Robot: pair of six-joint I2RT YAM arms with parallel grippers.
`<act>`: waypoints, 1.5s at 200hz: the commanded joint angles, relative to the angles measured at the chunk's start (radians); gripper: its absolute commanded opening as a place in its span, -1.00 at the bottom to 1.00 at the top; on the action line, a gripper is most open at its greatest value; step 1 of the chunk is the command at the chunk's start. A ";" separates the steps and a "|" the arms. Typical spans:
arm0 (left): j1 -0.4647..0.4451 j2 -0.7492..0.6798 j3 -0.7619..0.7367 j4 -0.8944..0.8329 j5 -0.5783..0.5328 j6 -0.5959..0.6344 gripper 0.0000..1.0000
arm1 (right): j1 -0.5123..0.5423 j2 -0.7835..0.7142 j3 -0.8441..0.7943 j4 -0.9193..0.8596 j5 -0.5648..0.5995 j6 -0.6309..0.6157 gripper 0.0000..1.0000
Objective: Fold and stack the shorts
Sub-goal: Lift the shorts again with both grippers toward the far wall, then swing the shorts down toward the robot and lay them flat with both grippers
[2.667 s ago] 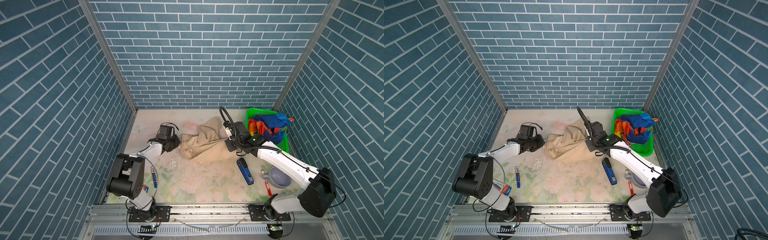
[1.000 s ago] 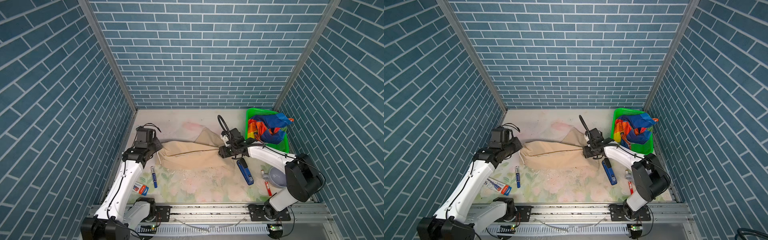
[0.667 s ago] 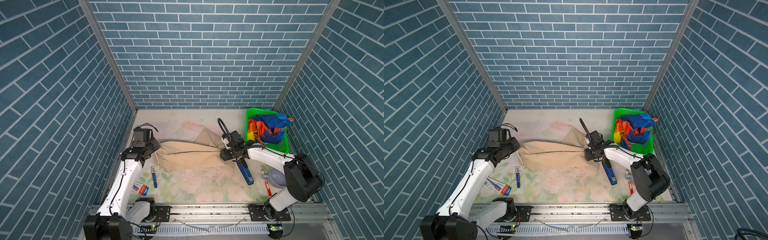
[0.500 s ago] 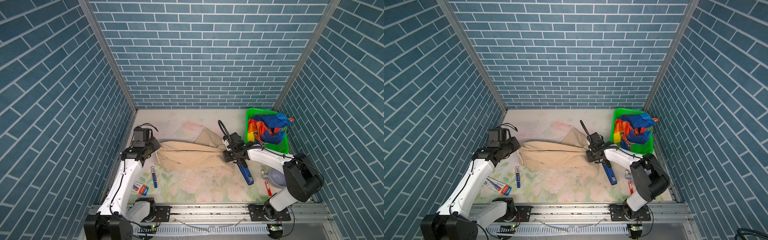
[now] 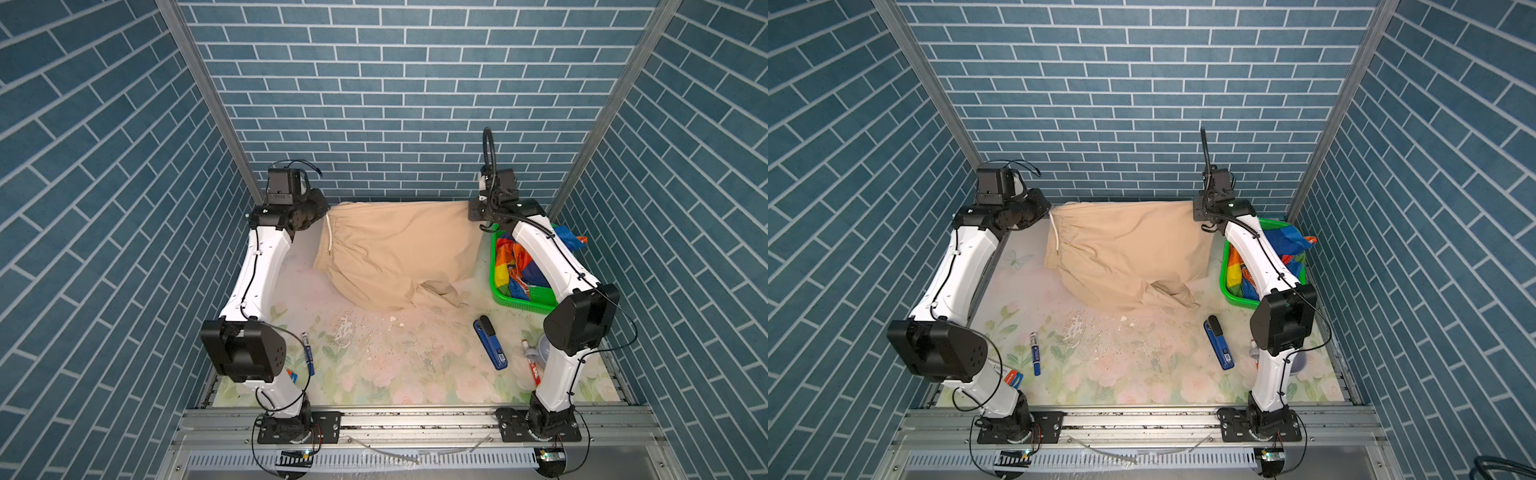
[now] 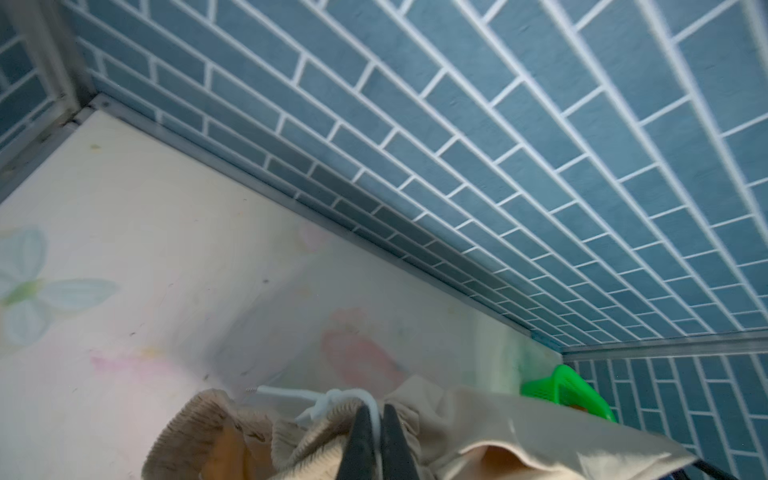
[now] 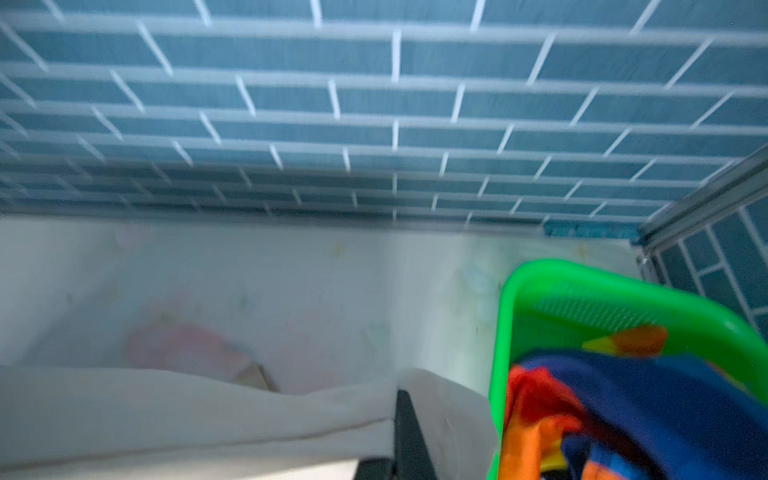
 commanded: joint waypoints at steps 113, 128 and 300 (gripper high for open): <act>0.053 0.043 0.523 0.039 0.191 -0.075 -1.00 | -0.044 -0.278 0.058 0.401 -0.062 0.072 -1.00; 0.068 -0.110 0.281 0.106 0.193 -0.056 -1.00 | -0.042 -0.435 -0.193 0.491 -0.079 0.104 -1.00; 0.084 -1.744 -1.512 -0.398 0.208 -0.274 -1.00 | 0.027 -1.582 -1.458 -0.100 0.053 0.441 -1.00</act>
